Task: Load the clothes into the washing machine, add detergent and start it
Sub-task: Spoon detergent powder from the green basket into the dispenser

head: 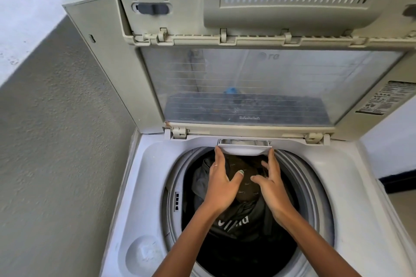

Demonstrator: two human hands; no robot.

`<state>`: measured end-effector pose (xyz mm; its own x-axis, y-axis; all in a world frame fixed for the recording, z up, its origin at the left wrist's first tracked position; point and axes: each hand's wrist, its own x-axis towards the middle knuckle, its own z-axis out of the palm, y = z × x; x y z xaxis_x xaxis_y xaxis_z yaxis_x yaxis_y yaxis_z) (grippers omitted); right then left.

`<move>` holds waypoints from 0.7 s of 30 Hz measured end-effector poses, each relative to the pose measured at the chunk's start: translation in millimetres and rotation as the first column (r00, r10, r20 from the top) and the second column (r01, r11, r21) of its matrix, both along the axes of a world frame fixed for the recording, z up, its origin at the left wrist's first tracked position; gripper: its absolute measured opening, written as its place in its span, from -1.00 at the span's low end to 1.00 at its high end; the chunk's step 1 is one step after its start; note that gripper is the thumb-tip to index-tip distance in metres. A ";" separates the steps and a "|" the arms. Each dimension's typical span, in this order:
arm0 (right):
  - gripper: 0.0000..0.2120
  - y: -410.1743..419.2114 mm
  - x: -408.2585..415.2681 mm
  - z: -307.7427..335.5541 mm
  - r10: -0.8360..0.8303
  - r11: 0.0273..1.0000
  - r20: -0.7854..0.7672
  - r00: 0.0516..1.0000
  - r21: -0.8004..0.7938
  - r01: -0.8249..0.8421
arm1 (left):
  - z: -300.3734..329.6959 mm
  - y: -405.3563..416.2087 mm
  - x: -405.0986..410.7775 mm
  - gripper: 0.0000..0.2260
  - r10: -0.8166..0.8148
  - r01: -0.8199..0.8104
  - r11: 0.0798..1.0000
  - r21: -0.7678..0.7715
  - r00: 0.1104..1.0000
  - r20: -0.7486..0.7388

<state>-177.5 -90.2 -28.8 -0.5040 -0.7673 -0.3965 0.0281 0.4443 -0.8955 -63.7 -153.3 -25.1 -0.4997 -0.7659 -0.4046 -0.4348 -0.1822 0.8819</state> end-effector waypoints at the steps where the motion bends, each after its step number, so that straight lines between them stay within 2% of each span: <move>1: -0.18 -1.7 0.2 0.0 0.001 1.000 -0.003 1.000 0.001 -0.001 | 1.6 -0.4 -3.0 -0.23 -0.005 0.005 1.000 0.011 1.000 -0.006; 12: -0.19 -15.0 -6.0 -0.7 0.033 0.999 -0.001 0.999 0.004 -0.033 | 0.9 -2.3 -7.5 -0.26 0.011 -0.010 1.000 0.021 0.999 -0.031; 17: -0.15 -27.0 -6.0 0.8 0.060 0.997 0.022 0.998 0.045 -0.061 | -5.3 -5.7 -8.3 -0.26 -0.016 0.016 1.000 0.004 1.000 0.004; 19: -0.17 -26.2 -5.1 -0.9 0.064 0.994 -0.090 0.994 0.099 -0.055 | -9.1 -4.7 -7.8 -0.27 0.004 0.003 0.996 -0.087 0.996 0.087; 21: -0.30 -23.1 -5.4 -4.7 -0.043 0.990 -0.346 0.937 0.112 0.087 | -10.8 -3.2 -6.9 -0.33 0.154 -0.109 0.960 -0.260 0.975 0.162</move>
<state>-182.9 -113.3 -33.5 -0.6727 -0.6846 -0.2808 -0.2375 0.5592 -0.7943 -70.6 -156.5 -35.9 -0.3247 -0.9073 -0.2670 -0.5762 -0.0341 0.8166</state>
